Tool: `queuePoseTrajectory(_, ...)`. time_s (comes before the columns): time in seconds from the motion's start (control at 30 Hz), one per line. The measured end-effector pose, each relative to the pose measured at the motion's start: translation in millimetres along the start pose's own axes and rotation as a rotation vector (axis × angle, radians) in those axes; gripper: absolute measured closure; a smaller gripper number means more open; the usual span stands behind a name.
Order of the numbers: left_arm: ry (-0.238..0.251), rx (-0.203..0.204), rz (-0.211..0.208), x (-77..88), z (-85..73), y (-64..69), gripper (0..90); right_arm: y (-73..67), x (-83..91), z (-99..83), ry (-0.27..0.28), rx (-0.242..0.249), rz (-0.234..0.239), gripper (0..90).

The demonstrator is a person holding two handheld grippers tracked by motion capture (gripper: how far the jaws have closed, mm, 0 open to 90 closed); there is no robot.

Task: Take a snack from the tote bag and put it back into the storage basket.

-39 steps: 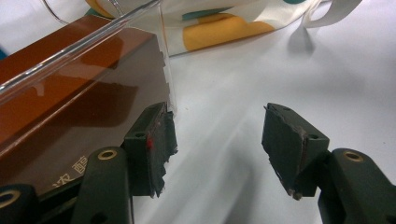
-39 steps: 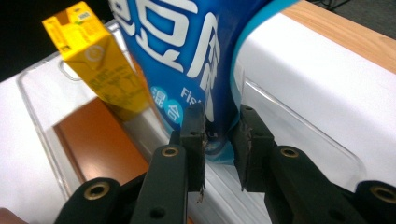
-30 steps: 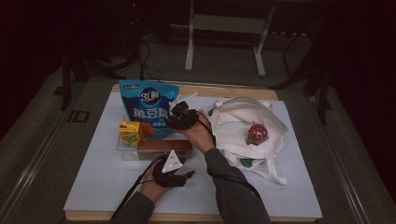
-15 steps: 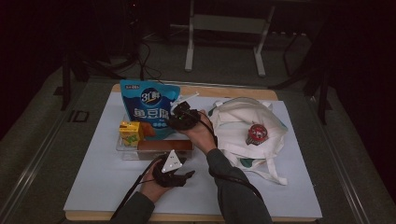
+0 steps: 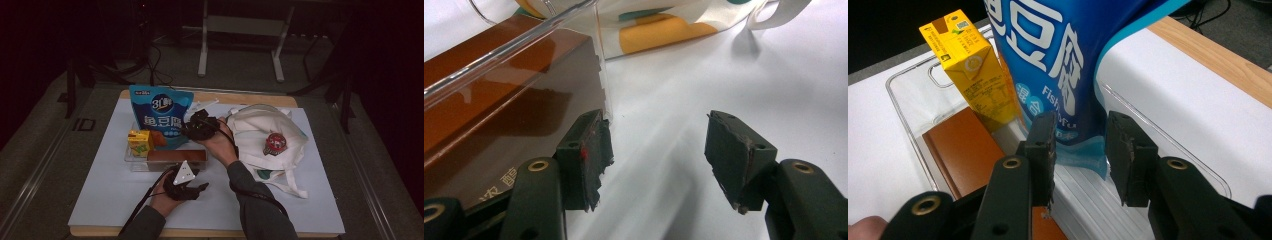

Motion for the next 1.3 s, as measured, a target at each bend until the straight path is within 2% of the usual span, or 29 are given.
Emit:
queuePoseTrajectory(0.47,-0.002,-0.001,0.001,0.0,0.0,-0.1,41.2,-1.9,12.1,-1.5,0.003,0.024,-0.016,64.2)
queuePoseTrajectory(0.8,0.002,0.003,-0.002,-0.2,0.1,0.2,41.2,-0.1,22.1,-4.8,-0.016,0.049,-0.038,64.2)
queuePoseTrajectory(1.3,0.001,0.003,-0.003,0.0,0.1,-0.3,41.1,2.4,38.4,-18.4,-0.042,0.076,-0.064,64.1)
Point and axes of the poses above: each handheld gripper's, and its own axes: x roughly backward along the jaws, z roughly out of its top, y roughly to its right, the point moved 6 cm from there along -x, roughly forward along the jaws, and after that the axes turned 8 degrees about -y, right-handed, at the moved point
